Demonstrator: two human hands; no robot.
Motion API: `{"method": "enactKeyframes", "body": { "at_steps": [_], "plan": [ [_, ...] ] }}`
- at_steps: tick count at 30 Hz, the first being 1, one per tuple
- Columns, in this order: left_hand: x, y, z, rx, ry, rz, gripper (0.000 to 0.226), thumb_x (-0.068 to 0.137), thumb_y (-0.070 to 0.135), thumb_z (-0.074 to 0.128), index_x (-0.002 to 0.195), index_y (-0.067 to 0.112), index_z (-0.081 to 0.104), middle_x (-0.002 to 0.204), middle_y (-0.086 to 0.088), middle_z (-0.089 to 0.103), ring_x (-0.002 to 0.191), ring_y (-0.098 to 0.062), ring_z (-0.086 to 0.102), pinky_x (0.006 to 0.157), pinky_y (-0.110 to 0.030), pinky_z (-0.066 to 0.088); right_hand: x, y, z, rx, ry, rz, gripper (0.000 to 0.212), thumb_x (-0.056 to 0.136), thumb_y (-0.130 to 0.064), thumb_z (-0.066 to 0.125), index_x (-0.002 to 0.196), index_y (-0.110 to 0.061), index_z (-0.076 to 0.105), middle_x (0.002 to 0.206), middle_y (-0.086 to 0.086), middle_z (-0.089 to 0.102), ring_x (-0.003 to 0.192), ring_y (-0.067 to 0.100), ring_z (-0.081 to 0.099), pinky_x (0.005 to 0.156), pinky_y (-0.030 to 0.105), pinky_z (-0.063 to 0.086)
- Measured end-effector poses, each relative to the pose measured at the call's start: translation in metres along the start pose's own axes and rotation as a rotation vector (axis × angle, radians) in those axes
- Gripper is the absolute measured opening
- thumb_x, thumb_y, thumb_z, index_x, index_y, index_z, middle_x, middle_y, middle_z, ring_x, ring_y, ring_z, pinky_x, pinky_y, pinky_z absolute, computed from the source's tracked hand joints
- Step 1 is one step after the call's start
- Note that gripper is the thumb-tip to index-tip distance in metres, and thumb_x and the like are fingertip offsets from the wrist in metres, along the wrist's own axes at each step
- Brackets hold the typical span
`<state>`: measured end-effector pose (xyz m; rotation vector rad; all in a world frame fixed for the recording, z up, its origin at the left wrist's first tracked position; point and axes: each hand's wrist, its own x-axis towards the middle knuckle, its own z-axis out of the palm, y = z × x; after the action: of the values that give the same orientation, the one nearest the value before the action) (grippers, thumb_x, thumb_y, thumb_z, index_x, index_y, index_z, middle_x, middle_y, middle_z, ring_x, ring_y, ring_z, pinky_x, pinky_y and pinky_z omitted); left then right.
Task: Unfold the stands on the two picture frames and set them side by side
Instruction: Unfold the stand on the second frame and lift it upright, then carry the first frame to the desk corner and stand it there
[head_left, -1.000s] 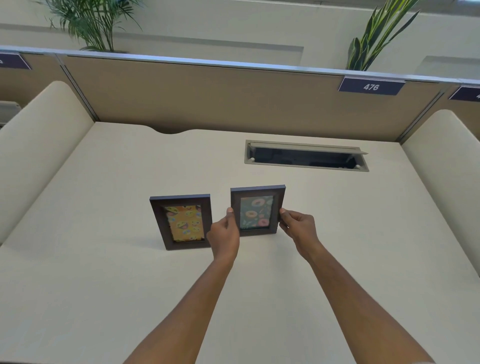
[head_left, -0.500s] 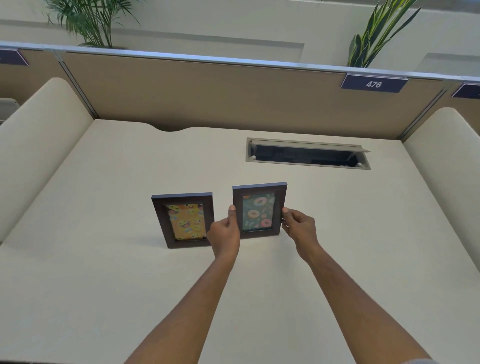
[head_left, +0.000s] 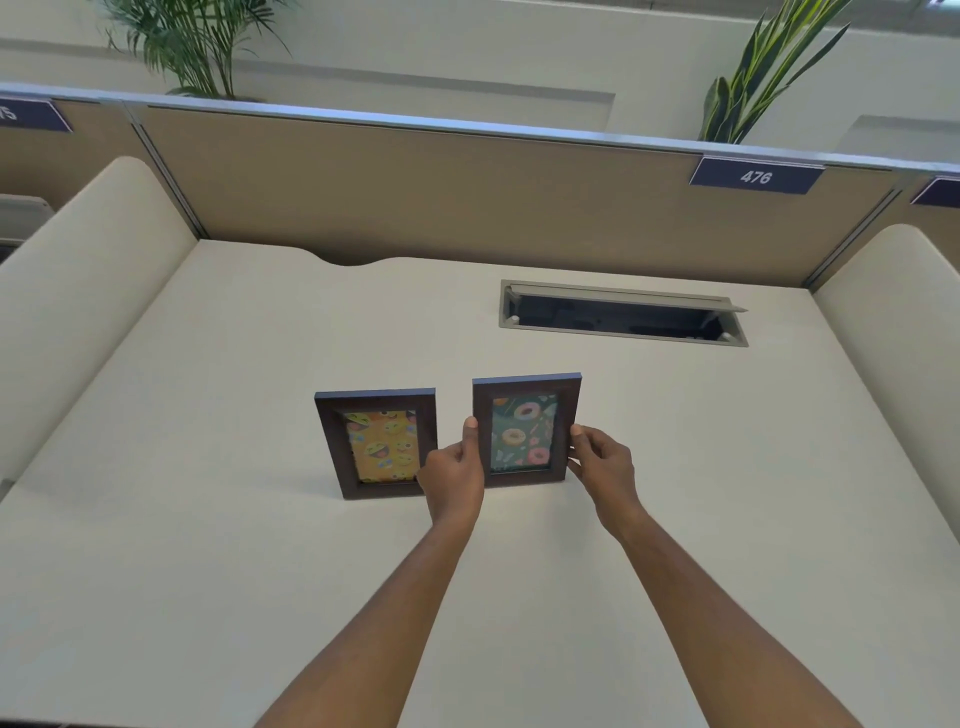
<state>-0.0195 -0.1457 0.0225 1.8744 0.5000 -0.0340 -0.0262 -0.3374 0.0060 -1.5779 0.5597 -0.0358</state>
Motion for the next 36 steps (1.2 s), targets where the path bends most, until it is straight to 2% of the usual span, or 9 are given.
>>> {"method": "enactKeyframes", "body": {
  "at_steps": [4, 12, 19, 20, 22, 24, 26, 31, 36],
  "plan": [
    [-0.002, 0.001, -0.002, 0.022, 0.004, -0.016, 0.073, 0.097, 0.068, 0.043, 0.050, 0.013, 0.031, 0.046, -0.003, 0.032, 0.046, -0.017, 0.030, 0.052, -0.032, 0.023, -0.004, 0.000, 0.001, -0.014, -0.008, 0.008, 0.020, 0.101, -0.033, 0.061, 0.106, -0.022, 0.076, 0.107, 0.003, 0.079, 0.106, 0.024, 0.074, 0.098, 0.047, 0.059],
    [-0.009, 0.011, -0.010, 0.044, -0.041, -0.057, 0.069, 0.103, 0.059, 0.035, 0.050, 0.014, 0.029, 0.043, 0.004, 0.032, 0.041, -0.013, 0.030, 0.049, -0.031, 0.023, -0.011, -0.008, 0.005, -0.025, 0.033, 0.005, 0.024, 0.102, -0.029, 0.059, 0.110, -0.012, 0.073, 0.109, 0.005, 0.076, 0.108, 0.025, 0.072, 0.096, 0.045, 0.059],
    [-0.026, 0.029, -0.025, 0.020, -0.080, 0.083, 0.066, 0.105, 0.055, 0.029, 0.051, 0.017, 0.033, 0.038, 0.012, 0.036, 0.037, -0.006, 0.036, 0.046, -0.023, 0.028, -0.009, -0.058, 0.009, 0.038, 0.197, -0.107, 0.021, 0.102, -0.041, 0.054, 0.091, -0.030, 0.069, 0.105, -0.002, 0.073, 0.108, 0.021, 0.069, 0.103, 0.044, 0.054],
    [-0.027, 0.034, -0.028, -0.024, -0.101, 0.109, 0.062, 0.104, 0.056, 0.029, 0.055, 0.020, 0.039, 0.047, 0.015, 0.043, 0.045, -0.002, 0.040, 0.053, -0.021, 0.036, -0.008, -0.069, 0.011, 0.041, 0.210, -0.142, 0.022, 0.102, -0.044, 0.053, 0.091, -0.032, 0.068, 0.106, -0.006, 0.073, 0.109, 0.018, 0.068, 0.104, 0.043, 0.053],
    [-0.029, 0.050, -0.035, -0.174, -0.154, 0.137, 0.056, 0.102, 0.060, 0.030, 0.068, 0.025, 0.057, 0.074, 0.004, 0.063, 0.071, -0.011, 0.059, 0.075, -0.028, 0.048, -0.008, -0.092, 0.016, 0.039, 0.220, -0.227, 0.026, 0.102, -0.050, 0.048, 0.095, -0.034, 0.068, 0.108, -0.014, 0.071, 0.110, 0.010, 0.065, 0.105, 0.038, 0.051],
    [-0.029, 0.069, -0.045, -0.320, -0.182, 0.171, 0.071, 0.096, 0.067, 0.029, 0.101, 0.016, 0.078, 0.105, -0.007, 0.077, 0.099, -0.015, 0.071, 0.098, -0.033, 0.051, -0.011, -0.116, 0.024, 0.062, 0.197, -0.291, 0.037, 0.101, -0.053, 0.044, 0.108, -0.028, 0.071, 0.113, -0.013, 0.071, 0.115, 0.007, 0.064, 0.107, 0.034, 0.048],
    [-0.025, 0.088, -0.056, -0.411, -0.194, 0.199, 0.086, 0.091, 0.075, 0.026, 0.129, 0.009, 0.068, 0.130, -0.008, 0.071, 0.122, -0.012, 0.065, 0.111, -0.037, 0.047, -0.013, -0.138, 0.035, 0.122, 0.147, -0.317, 0.046, 0.103, -0.052, 0.042, 0.121, -0.019, 0.069, 0.122, -0.004, 0.072, 0.122, 0.010, 0.063, 0.109, 0.031, 0.045],
    [0.000, 0.122, -0.088, -0.486, -0.140, 0.247, 0.084, 0.095, 0.068, 0.022, 0.139, 0.008, 0.061, 0.140, -0.004, 0.065, 0.131, -0.011, 0.058, 0.122, -0.044, 0.033, -0.031, -0.176, 0.070, 0.227, -0.023, -0.327, 0.059, 0.108, -0.047, 0.033, 0.139, -0.004, 0.059, 0.136, 0.005, 0.066, 0.127, 0.010, 0.061, 0.111, 0.023, 0.042],
    [0.020, 0.127, -0.122, -0.527, -0.065, 0.263, 0.079, 0.099, 0.062, 0.024, 0.140, 0.004, 0.059, 0.142, -0.007, 0.063, 0.129, -0.007, 0.058, 0.122, -0.040, 0.032, -0.048, -0.181, 0.108, 0.199, -0.146, -0.306, 0.064, 0.109, -0.048, 0.026, 0.145, -0.004, 0.054, 0.145, 0.007, 0.060, 0.136, 0.014, 0.054, 0.114, 0.024, 0.036]
  ]
}}
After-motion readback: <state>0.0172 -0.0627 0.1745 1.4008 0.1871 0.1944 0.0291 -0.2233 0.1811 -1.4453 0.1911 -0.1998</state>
